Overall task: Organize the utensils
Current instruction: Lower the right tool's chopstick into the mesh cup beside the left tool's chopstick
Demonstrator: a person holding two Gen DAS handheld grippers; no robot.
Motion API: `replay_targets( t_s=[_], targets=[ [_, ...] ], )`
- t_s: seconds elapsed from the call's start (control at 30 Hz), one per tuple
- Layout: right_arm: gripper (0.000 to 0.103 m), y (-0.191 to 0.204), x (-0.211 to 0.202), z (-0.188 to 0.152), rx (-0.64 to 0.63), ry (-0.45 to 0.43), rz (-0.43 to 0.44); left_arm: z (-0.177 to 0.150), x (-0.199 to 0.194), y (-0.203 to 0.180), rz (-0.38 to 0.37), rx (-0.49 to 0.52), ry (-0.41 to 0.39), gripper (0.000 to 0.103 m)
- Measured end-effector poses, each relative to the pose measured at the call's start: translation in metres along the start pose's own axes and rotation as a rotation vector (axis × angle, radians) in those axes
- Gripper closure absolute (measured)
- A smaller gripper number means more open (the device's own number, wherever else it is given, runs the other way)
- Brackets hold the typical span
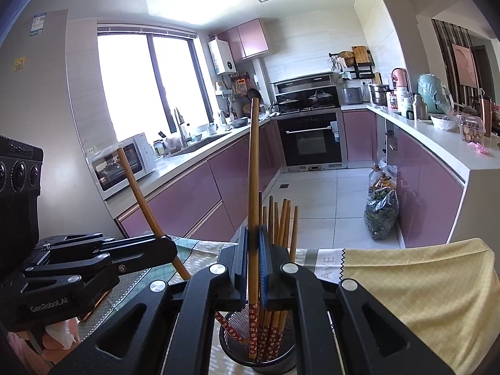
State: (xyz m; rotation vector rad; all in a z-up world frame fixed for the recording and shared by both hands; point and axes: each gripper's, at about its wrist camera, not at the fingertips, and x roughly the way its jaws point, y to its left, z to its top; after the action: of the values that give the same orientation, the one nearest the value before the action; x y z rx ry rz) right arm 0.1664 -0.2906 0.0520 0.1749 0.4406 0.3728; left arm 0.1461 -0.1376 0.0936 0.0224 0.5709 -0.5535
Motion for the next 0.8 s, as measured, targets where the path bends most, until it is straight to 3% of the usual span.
replay_targets(
  t_s=[0.8],
  targets=[
    [0.097,-0.001,0.015,-0.010,0.003,0.027,-0.015,-0.007,0.015,0.012,-0.002,0.000,0.048,0.096]
  ],
)
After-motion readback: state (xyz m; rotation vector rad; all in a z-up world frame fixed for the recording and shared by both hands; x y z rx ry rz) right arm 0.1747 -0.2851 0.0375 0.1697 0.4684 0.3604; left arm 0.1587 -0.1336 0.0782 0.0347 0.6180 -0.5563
